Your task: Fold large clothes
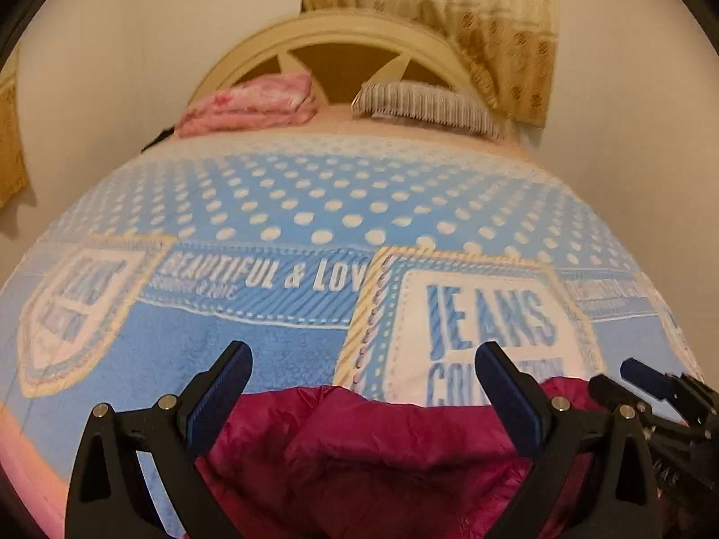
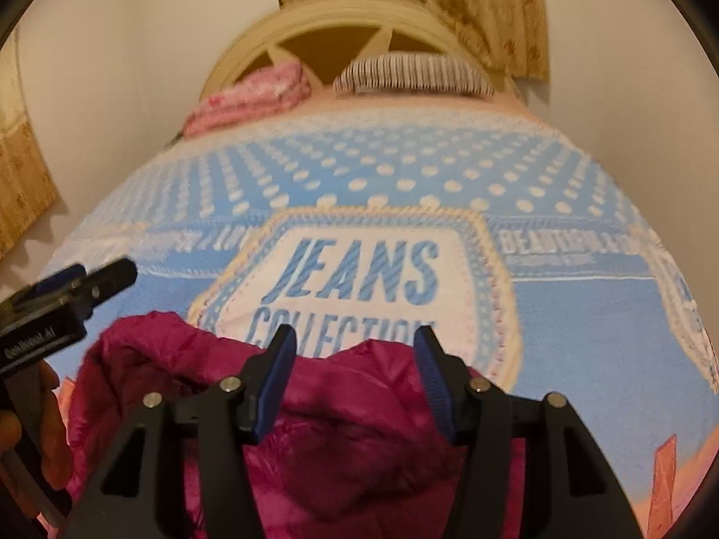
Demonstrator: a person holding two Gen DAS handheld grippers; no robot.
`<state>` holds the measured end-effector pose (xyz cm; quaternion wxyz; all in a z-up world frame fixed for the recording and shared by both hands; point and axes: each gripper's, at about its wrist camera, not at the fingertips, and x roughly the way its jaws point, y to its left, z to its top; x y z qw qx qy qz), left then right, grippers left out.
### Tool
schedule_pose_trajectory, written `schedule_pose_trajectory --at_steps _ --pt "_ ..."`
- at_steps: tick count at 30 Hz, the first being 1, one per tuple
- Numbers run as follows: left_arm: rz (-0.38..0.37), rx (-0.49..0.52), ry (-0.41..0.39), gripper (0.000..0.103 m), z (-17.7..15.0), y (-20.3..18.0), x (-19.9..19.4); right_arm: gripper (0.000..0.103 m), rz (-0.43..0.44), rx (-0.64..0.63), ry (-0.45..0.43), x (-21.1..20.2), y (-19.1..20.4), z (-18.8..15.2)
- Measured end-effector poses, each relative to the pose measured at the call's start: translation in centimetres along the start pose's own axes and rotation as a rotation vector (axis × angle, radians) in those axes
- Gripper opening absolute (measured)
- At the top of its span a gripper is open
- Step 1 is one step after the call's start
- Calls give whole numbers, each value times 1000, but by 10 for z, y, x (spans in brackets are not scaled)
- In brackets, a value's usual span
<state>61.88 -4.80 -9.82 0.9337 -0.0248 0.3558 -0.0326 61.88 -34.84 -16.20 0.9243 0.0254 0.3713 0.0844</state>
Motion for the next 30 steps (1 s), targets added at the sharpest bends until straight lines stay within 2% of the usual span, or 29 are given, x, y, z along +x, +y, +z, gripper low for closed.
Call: schedule_pose_trajectory --at_steps 2,5,8,14,23,30 --pt "94 22 122 100 -17 0 30 57 -6 -2 57 18 4 -3" --pt "198 73 222 100 -51 1 48 57 1 -22 96 28 6 -18" --pt "185 57 215 100 -70 7 47 57 -9 -63 116 32 8 -34" --pt "173 45 194 100 -80 4 57 57 -17 -61 126 41 -2 -58" --pt "139 7 199 102 -82 13 60 60 -28 -65 115 51 0 -68" --pt "150 16 198 102 -84 11 61 61 -59 -88 116 55 4 -68"
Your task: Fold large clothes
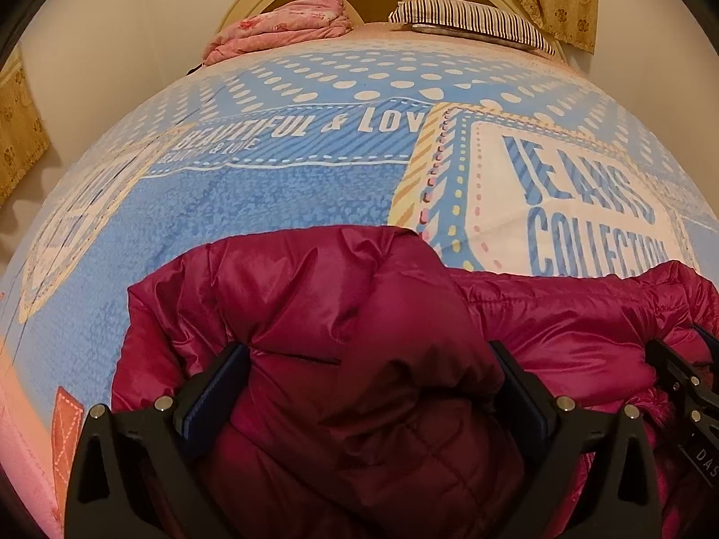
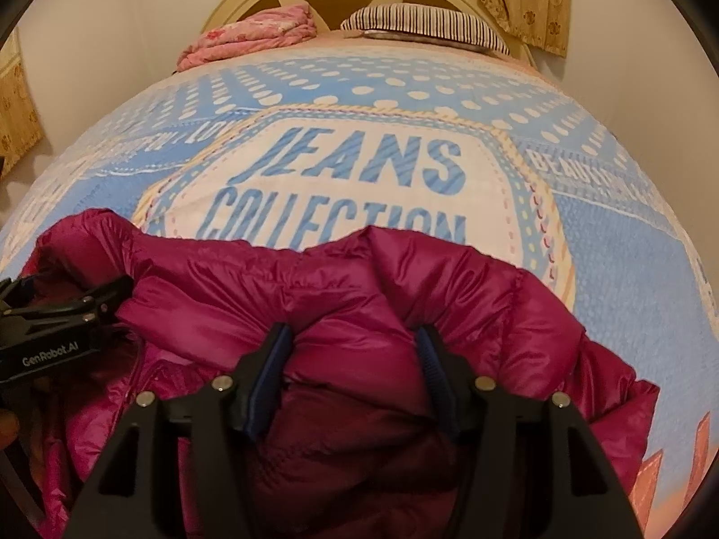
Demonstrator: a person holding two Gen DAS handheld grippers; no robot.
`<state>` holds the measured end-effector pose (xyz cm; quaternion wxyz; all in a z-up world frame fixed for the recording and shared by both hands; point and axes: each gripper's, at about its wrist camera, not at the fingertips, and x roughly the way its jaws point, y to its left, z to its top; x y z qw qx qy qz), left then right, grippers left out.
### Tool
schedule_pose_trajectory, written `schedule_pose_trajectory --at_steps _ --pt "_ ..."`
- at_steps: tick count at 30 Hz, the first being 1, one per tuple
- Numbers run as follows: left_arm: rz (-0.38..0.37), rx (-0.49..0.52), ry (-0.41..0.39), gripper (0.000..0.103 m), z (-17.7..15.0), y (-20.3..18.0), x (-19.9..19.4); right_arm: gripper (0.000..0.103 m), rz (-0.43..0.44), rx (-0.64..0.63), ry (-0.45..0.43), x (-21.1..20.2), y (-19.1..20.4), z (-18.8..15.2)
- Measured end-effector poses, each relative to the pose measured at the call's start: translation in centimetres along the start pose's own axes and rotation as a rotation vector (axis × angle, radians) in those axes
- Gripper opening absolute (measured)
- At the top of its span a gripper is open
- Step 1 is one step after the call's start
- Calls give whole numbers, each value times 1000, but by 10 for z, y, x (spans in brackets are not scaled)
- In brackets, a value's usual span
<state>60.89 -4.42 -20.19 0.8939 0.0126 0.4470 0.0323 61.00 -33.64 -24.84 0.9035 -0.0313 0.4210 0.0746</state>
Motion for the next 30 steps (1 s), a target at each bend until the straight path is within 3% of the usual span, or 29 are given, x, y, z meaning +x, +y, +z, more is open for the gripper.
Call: schedule_pose_trajectory --at_steps 30 --pt "17 5 -7 102 -1 -3 1 65 -60 -39 8 5 8 0"
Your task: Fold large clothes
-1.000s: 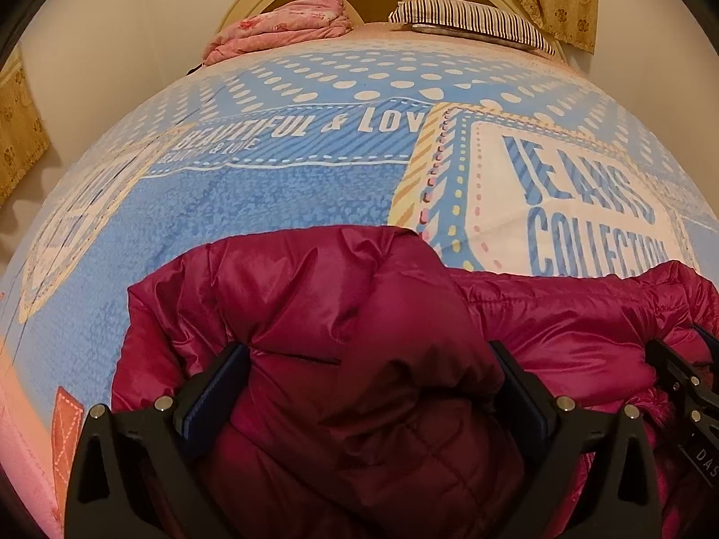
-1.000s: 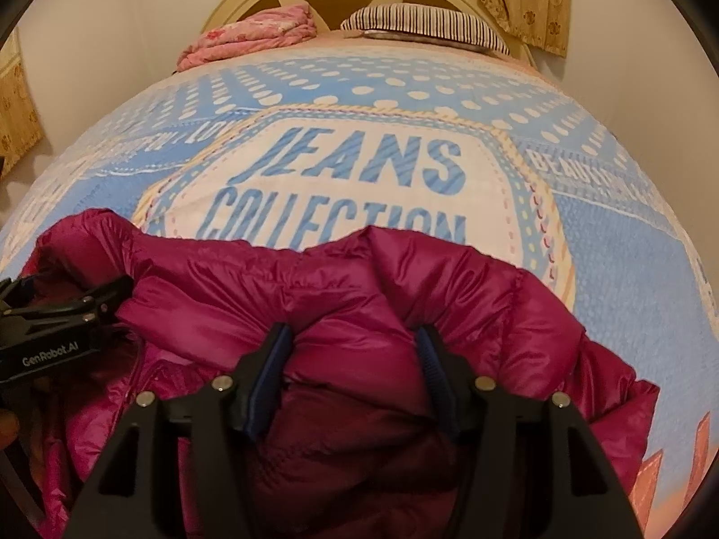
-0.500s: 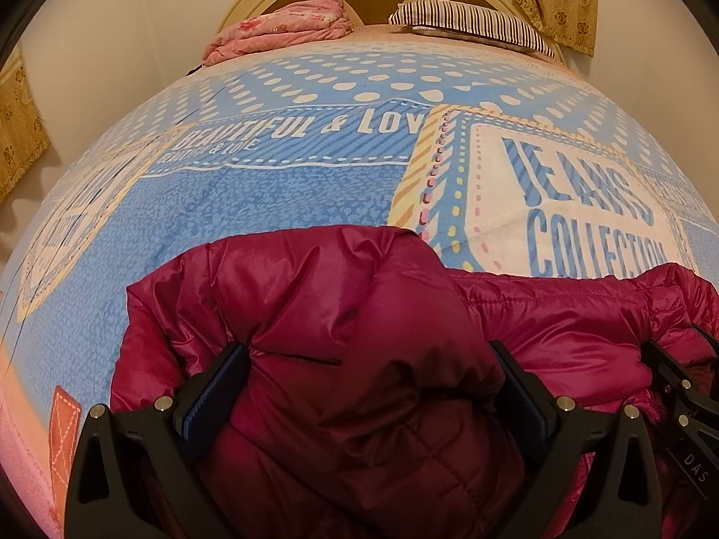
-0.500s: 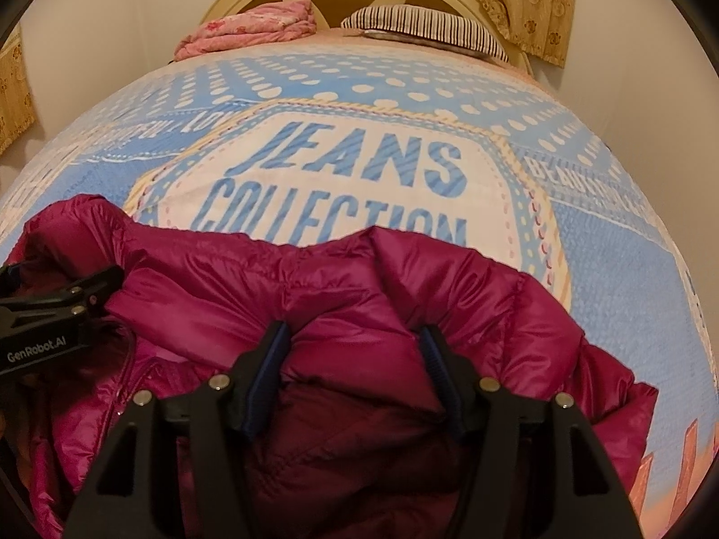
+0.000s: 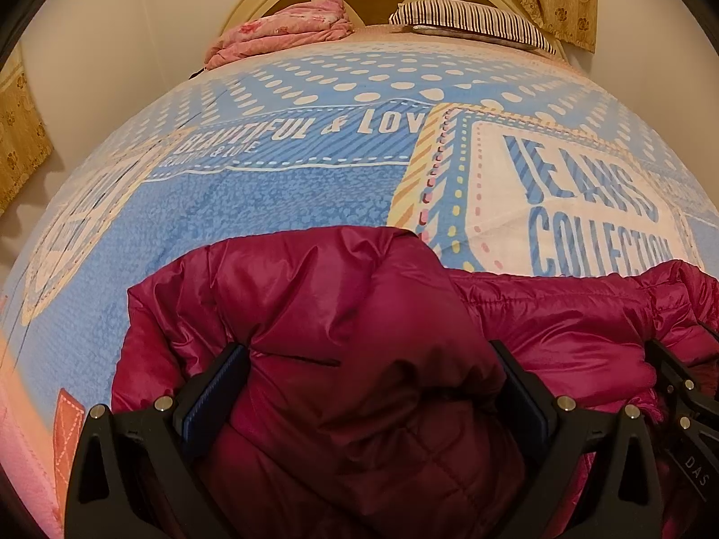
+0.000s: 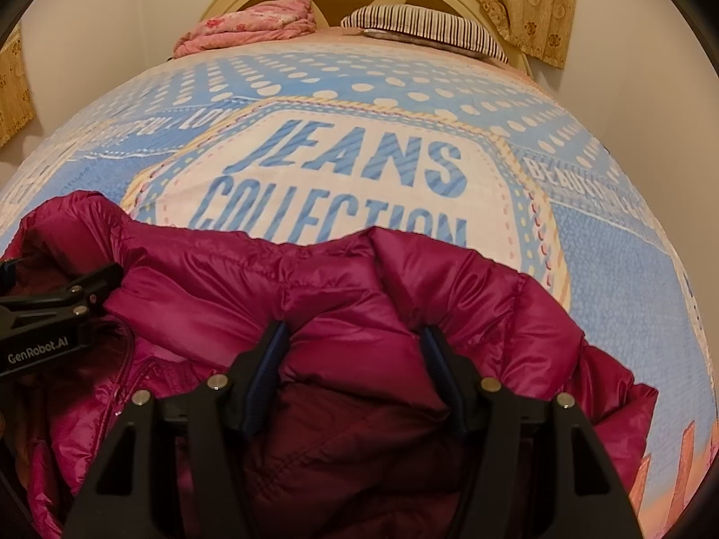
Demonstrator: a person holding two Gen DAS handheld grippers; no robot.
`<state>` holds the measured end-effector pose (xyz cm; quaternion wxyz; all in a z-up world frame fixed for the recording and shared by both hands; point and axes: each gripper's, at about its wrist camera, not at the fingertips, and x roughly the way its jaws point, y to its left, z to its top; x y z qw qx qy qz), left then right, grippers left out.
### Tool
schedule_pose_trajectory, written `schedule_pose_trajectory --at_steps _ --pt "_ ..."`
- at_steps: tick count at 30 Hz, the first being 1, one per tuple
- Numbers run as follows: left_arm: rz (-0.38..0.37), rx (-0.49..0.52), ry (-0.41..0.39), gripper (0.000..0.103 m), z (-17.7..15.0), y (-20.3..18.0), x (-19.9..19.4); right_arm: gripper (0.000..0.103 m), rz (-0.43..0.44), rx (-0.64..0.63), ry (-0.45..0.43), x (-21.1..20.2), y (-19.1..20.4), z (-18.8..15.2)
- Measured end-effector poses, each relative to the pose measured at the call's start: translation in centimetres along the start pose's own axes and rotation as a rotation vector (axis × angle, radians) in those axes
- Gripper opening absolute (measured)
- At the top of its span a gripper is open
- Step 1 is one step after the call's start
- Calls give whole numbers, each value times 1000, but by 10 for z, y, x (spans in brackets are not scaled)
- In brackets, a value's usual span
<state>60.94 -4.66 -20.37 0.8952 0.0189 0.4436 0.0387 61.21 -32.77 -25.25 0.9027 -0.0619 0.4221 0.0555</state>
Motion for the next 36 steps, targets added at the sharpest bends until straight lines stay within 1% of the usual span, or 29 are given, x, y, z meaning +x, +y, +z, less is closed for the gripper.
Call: schedule_pose_trajectory --at_steps 3,5,6,7,9,10,11,12,13,14,16,18,19,20,22,25,28,29,30,32,34,36 --pt "-3 -2 -1 102 0 0 0 65 -3 1 6 1 0 1" --pt "-21 -11 11 102 2 2 0 65 -7 -4 10 0 1 2" --pt "-32 -15 18 102 3 4 0 66 2 -1 12 -1 0 3" --pt "-62 -22 33 102 6 9 -5 66 34 11 14 -5 -6 4" --pt "-129 -48 6 102 7 23 -29 66 69 55 11 -20 -20 1" --pt "-148 -53 -9 102 5 28 -39 66 79 85 -3 -30 -26 -1" --pt "-175 -58 -33 102 0 39 -61 70 94 110 -23 -46 -33 -5" --pt "-183 -54 -36 102 -4 44 -71 72 100 115 -31 -63 -40 -12" --pt "-192 -45 -37 102 -13 53 -88 75 102 113 -29 -77 -44 -20" --pt "-193 -46 -45 102 -25 63 -104 75 106 111 -28 -87 -47 -28" --pt "-189 -33 -60 102 -49 78 -129 76 115 110 -12 -115 -56 -59" --pt "-163 -2 -65 102 -88 93 -154 76 114 122 19 -134 -60 -90" --pt "-154 12 -55 102 -108 100 -163 76 123 131 37 -147 -63 -114" --pt "-142 26 -47 102 -128 106 -171 76 122 140 46 -155 -65 -129" --pt "-115 43 -30 102 -162 119 -183 76 105 155 62 -182 -67 -172" --pt "-88 68 -21 102 -218 135 -206 79 89 175 59 -211 -67 -216" --pt "-75 73 -11 102 -256 145 -222 79 87 215 51 -239 -63 -261" --pt "-66 67 -15 102 -270 149 -228 79 92 228 54 -245 -63 -269" --pt "-68 62 -14 102 -276 149 -230 79 96 246 57 -251 -61 -281" --pt "-101 27 -14 102 -298 156 -240 79 98 263 45 -263 -55 -298" --pt "-137 17 -15 102 -314 158 -246 79 100 268 26 -278 -48 -314" --pt "-135 5 -18 102 -330 160 -249 79 88 273 25 -285 -44 -325"
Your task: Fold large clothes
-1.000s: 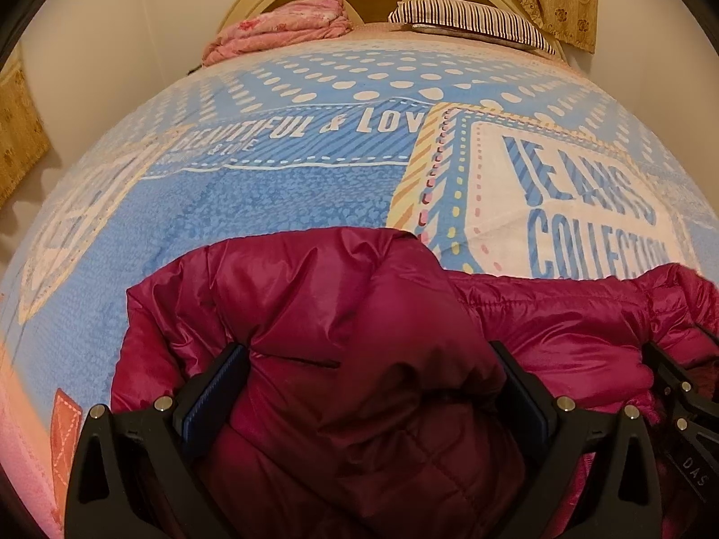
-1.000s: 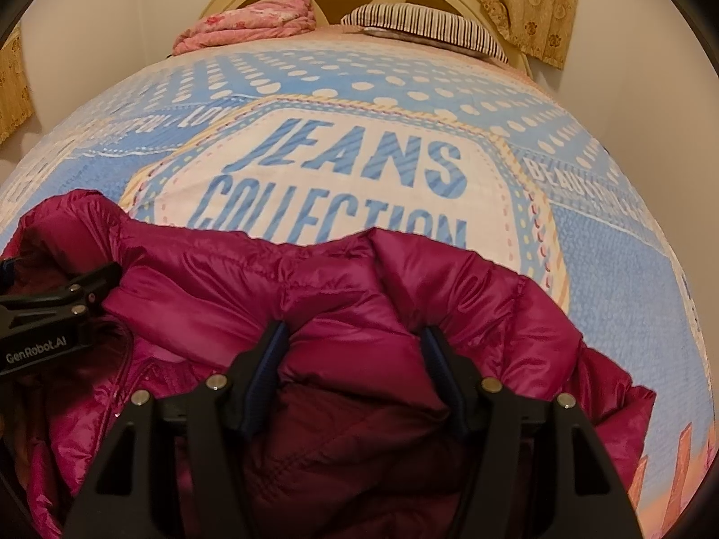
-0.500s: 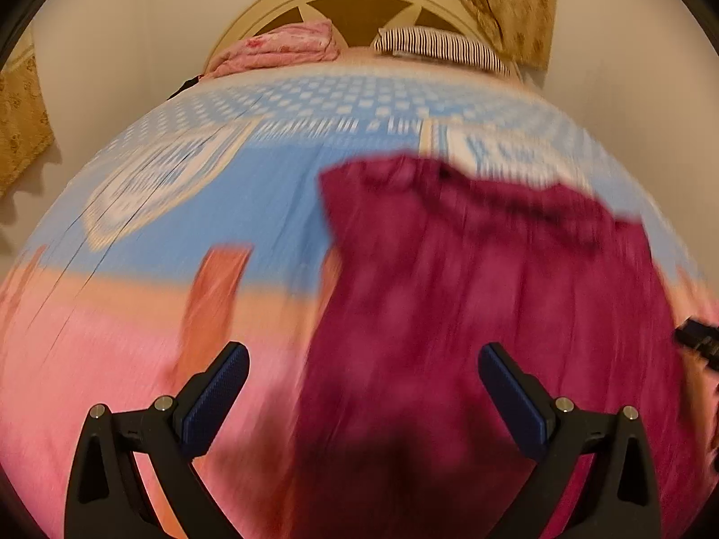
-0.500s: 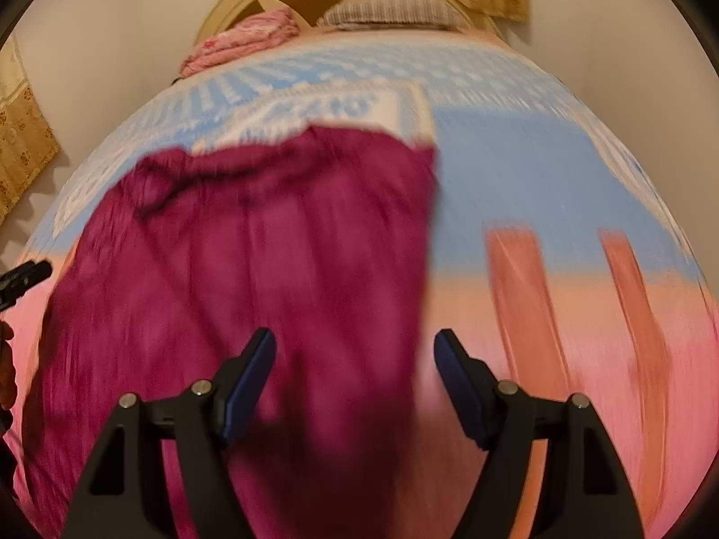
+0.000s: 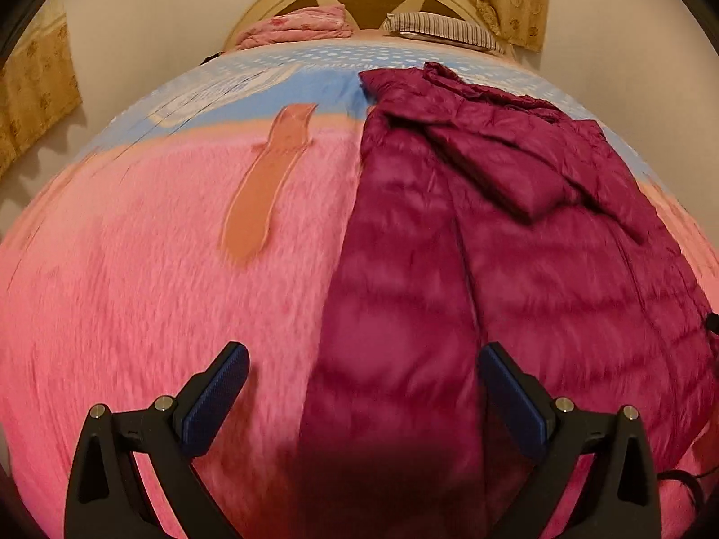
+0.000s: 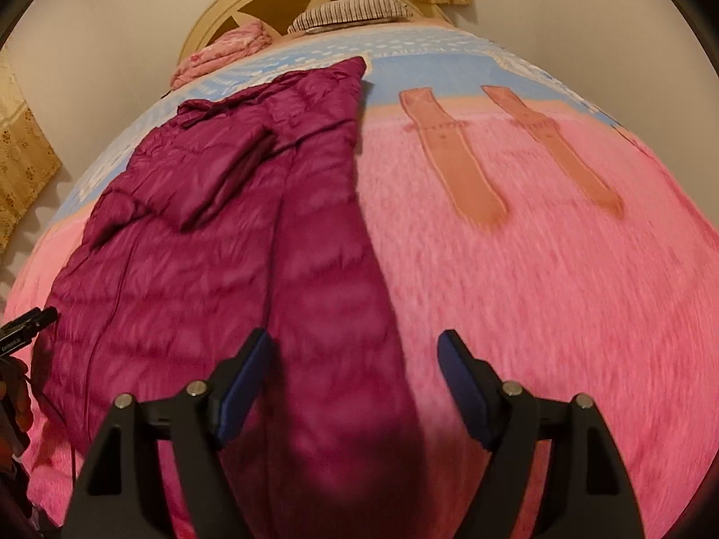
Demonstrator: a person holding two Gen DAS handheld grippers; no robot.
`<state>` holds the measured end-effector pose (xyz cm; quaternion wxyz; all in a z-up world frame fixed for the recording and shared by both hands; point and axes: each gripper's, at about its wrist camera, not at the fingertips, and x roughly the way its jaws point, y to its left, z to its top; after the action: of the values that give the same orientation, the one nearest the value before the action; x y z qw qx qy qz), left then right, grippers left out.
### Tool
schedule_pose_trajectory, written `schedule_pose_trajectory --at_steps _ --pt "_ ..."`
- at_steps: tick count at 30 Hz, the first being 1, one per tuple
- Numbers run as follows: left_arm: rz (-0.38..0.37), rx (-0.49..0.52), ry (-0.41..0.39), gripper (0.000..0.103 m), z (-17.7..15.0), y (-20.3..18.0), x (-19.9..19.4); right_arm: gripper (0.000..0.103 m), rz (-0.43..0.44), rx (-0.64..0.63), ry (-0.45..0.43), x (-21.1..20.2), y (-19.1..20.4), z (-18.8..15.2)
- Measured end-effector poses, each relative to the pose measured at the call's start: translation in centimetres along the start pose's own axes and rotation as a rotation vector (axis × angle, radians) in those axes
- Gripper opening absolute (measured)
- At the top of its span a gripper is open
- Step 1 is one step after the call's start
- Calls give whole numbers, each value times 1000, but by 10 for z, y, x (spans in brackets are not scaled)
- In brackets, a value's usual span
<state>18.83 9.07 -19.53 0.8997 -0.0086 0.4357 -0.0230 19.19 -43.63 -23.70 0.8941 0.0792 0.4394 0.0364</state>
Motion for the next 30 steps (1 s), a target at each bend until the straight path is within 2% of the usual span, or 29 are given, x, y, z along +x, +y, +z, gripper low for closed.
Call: schedule_pose_trajectory --at_steps 5,9,10,11,13,14,15,16,18,21,23,30 --pt "-31 14 -10 102 -25 -7 -5 77 -17 -6 -3 -11 -1 -24" --pt "-78 16 5 100 -30 -8 -5 65 -1 11 -6 -12 1 -33" --pt "-92 18 8 87 -31 -9 -6 53 4 11 -10 -13 2 -35" --pt "-141 13 16 77 -32 -10 -8 30 7 2 -13 -14 4 -36" --pt "-119 21 2 57 -30 -12 -16 13 69 20 -10 -18 3 -36" --pt "-114 49 -12 48 -30 -15 -21 11 124 54 -5 -19 0 -36" --pt "-100 69 -26 27 -30 -16 -27 11 144 69 -13 -21 -1 -36" --pt "-106 76 -31 17 -29 -16 -32 10 153 72 -31 -25 0 -36" --pt "-154 79 -52 8 -26 -14 -46 9 183 83 -72 -37 0 -36" --pt "-171 89 -114 6 -22 -14 -73 8 224 83 -150 -65 4 -32" --pt "-212 78 -162 6 -18 -13 -98 7 242 70 -192 -84 9 -27" --pt "-284 60 -355 5 2 -2 -197 7 266 21 -376 -173 17 -15"
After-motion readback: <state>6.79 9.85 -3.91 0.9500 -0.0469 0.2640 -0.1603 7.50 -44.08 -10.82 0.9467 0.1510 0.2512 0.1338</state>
